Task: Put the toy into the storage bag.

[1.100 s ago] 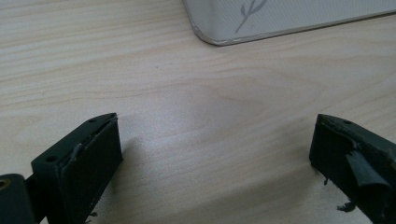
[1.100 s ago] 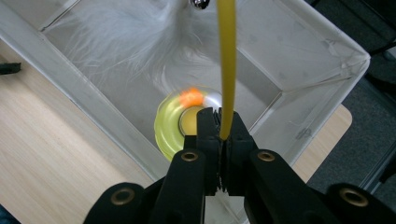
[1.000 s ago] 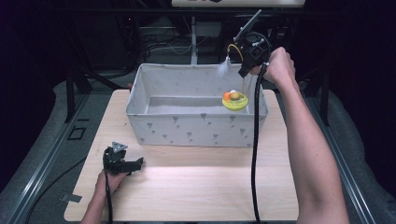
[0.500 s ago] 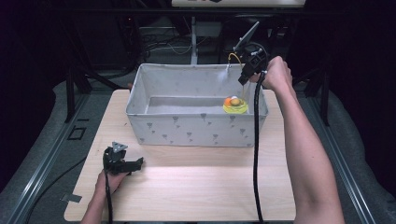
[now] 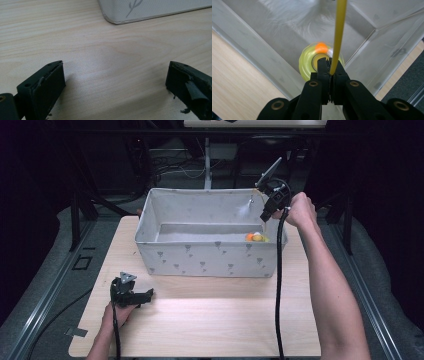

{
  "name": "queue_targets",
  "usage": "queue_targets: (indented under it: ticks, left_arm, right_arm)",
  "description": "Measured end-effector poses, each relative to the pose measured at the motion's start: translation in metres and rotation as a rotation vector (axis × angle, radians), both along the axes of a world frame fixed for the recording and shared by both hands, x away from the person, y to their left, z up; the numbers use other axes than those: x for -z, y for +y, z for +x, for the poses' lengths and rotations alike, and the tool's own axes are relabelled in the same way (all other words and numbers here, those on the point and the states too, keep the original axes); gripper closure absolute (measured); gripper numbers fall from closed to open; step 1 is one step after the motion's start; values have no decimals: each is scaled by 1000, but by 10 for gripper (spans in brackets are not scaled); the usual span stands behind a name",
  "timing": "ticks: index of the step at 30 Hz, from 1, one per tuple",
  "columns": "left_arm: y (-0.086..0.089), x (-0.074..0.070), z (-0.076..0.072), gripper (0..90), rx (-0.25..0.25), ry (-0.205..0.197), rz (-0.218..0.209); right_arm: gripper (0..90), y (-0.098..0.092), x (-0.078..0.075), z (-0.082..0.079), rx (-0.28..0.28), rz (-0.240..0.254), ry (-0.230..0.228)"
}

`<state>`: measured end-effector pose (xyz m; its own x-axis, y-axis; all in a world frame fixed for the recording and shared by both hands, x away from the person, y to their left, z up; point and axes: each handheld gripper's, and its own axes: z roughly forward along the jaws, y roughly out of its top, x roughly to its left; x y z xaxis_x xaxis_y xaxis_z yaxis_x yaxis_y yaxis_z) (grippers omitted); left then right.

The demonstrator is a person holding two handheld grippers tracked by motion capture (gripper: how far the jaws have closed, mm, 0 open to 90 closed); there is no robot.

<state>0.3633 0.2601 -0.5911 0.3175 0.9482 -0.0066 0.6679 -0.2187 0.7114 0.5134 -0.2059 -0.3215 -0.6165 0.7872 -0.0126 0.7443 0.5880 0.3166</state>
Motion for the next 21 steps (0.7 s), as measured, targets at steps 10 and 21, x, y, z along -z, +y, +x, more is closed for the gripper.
queue_targets:
  ticks: [10, 21]
  left_arm:
    - [0, 0, 0, 24, 0, 0, 0]
    - [0, 0, 0, 23, 0, 1, -1]
  right_arm:
    - [881, -15, 24, -8, 19, -9, 50]
    - [880, -22, 45, -12, 31, -8, 85]
